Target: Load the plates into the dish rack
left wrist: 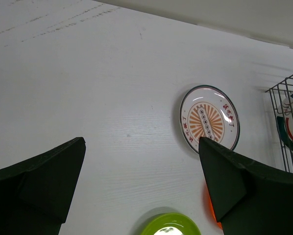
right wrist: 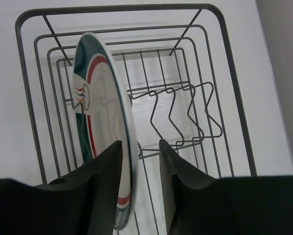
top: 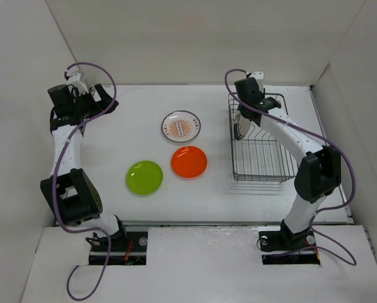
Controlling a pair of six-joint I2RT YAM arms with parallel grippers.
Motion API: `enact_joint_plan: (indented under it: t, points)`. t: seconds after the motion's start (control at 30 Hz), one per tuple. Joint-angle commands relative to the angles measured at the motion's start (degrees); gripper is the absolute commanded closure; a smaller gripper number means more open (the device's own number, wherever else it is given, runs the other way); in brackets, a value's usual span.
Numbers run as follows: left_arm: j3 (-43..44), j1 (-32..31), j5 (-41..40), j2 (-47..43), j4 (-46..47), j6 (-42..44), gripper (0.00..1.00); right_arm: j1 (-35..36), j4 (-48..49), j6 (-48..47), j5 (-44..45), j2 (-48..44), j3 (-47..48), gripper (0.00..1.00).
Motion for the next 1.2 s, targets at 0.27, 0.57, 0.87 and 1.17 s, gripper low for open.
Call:
enact_joint_plan:
  t: [0.27,0.57,0.87,1.17]
  points:
    - [-1.8,0.4,10.9,4.6,7.2,-1.9,0.0,2.2,-2.2,0.2,8.5,-5.3,5.8,0.17]
    - [0.6,-9.1,16.2,20.6,6.9,-0.6,0.0,5.9,2.4,-2.8,0.3,-18.6,-0.9,0.0]
    - [7.3,-13.9,14.9,29.8,4.9,-3.2,0.03,7.2,8.0,-4.1,-17.6,-33.0,-10.2,0.0]
    - [11.5,-17.1,9.2,36.1,2.6,-3.2,0.09,7.9,6.9,-3.6,-19.2,-39.8,-13.1,0.0]
